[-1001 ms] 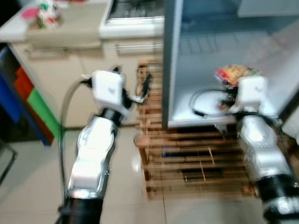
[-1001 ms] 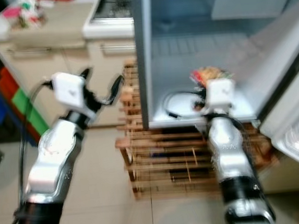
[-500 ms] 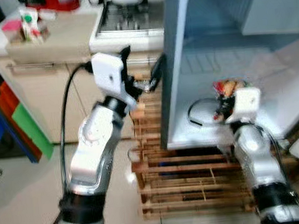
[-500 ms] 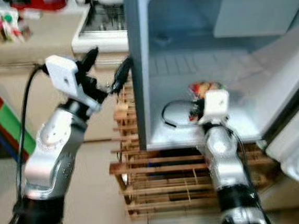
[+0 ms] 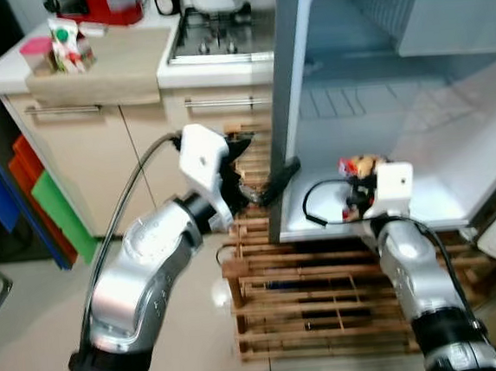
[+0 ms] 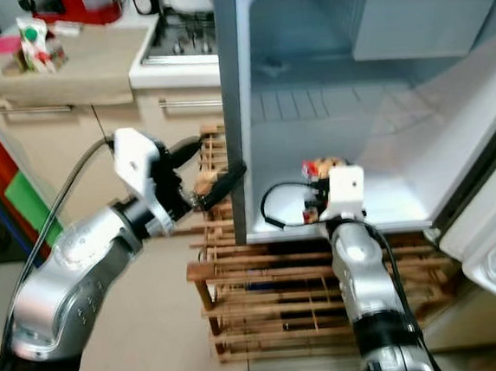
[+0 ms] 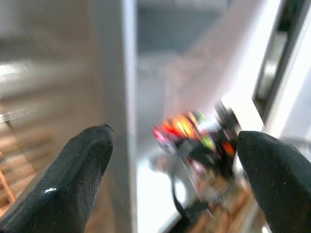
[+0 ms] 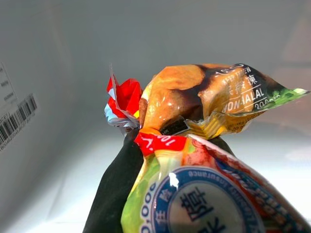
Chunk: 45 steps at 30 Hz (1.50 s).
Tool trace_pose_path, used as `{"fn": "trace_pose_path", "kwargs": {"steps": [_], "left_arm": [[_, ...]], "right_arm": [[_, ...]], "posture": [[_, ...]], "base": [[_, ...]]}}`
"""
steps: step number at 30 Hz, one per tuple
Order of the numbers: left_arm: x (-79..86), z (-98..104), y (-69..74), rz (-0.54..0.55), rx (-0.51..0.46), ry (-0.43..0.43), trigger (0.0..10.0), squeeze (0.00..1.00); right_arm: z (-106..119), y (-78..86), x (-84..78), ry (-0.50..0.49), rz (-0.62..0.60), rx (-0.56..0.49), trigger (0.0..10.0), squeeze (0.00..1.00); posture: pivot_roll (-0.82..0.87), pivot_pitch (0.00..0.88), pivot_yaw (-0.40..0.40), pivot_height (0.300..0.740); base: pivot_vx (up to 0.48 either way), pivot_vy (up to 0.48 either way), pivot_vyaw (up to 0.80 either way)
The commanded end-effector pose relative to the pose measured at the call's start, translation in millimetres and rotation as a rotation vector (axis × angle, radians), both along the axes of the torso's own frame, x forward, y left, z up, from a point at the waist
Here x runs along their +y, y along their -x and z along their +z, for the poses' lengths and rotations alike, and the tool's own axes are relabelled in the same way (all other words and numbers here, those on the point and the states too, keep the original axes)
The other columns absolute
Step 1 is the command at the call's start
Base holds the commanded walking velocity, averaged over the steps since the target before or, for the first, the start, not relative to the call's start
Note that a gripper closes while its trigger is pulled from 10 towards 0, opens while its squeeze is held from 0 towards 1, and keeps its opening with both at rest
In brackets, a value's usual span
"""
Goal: Restocking fridge
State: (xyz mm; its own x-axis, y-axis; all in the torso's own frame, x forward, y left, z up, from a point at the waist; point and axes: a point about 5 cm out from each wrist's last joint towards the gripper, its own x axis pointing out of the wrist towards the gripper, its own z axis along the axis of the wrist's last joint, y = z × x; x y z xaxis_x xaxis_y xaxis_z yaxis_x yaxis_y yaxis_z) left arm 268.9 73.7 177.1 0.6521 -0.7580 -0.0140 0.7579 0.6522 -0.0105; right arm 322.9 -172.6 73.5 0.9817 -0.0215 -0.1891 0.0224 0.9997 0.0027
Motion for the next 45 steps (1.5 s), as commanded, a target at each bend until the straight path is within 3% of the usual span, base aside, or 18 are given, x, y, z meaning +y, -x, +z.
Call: {"fn": "trace_pose_path", "kwargs": {"steps": [1,2,4,6,12,24,25,26,30,40,45], "left_arm": [[-2.5,-13,2.6,-0.038,-0.01,-0.101,10.0,0.0],[-2.5,-13,2.6,-0.038,-0.01,-0.101,10.0,0.0],[2.1,-28,9.7,-0.08,-0.027,-0.236,10.0,0.0],[5.3,-27,13.6,-0.081,-0.028,-0.249,10.0,0.0],[11.5,-13,22.2,-0.052,-0.026,-0.19,10.0,0.0],[13.3,-6,42.8,-0.067,-0.012,-0.164,10.0,0.0],[13.5,-6,43.7,-0.066,-0.007,-0.163,10.0,0.0],[13.9,-5,44.7,-0.062,-0.005,-0.147,10.0,0.0],[13.7,0,48.1,-0.058,0.004,-0.118,10.0,0.0],[13.5,1,43.5,-0.042,0.0,-0.114,10.0,0.0],[14.6,3,38.3,-0.043,-0.009,-0.114,10.0,0.0]], "right_arm": [[14,-11.8,5.0,0.016,0.011,-0.068,10.0,0.0],[14,-11.8,5.0,0.016,0.011,-0.068,10.0,0.0],[24,-22.9,13.8,0.043,0.023,-0.104,10.0,0.0],[27,-24.2,16.6,0.048,0.019,-0.118,10.0,0.0],[33,-32.5,24.9,0.01,-0.004,-0.149,10.0,0.0],[34,-42.3,38.0,-0.112,-0.007,-0.14,10.0,0.0],[35,-43.5,41.7,-0.138,0.024,-0.137,10.0,0.8],[36,-44.5,47.3,-0.147,0.065,-0.138,10.0,1.0],[42,-49.2,57.7,-0.144,0.148,-0.146,10.0,1.0],[51,-54.0,57.3,-0.083,0.139,-0.18,10.0,1.0],[46,-54.3,59.3,-0.141,0.114,-0.142,10.0,1.0]], "posture": [[0.03,0.024,-0.012,0.74],[0.03,0.024,-0.012,0.74],[0.04,0.051,0.001,0.74],[0.05,0.067,0.009,0.74],[0.1,0.111,0.038,0.74],[0.14,0.16,0.077,0.74],[0.14,0.162,0.078,0.74],[0.14,0.165,0.08,0.74],[0.15,0.169,0.081,0.74],[0.14,0.152,0.075,0.74],[0.13,0.141,0.093,0.74]], "base": [[0.0,0.0,0.0],[0.0,0.0,0.0],[0.0,0.0,0.0],[0.0,0.0,0.0],[0.0,0.0,0.0],[0.0,0.0,0.0],[0.0,0.0,0.0],[0.0,0.0,0.0],[0.0,0.0,0.0],[0.0,0.0,0.0],[0.0,0.0,0.0]]}}
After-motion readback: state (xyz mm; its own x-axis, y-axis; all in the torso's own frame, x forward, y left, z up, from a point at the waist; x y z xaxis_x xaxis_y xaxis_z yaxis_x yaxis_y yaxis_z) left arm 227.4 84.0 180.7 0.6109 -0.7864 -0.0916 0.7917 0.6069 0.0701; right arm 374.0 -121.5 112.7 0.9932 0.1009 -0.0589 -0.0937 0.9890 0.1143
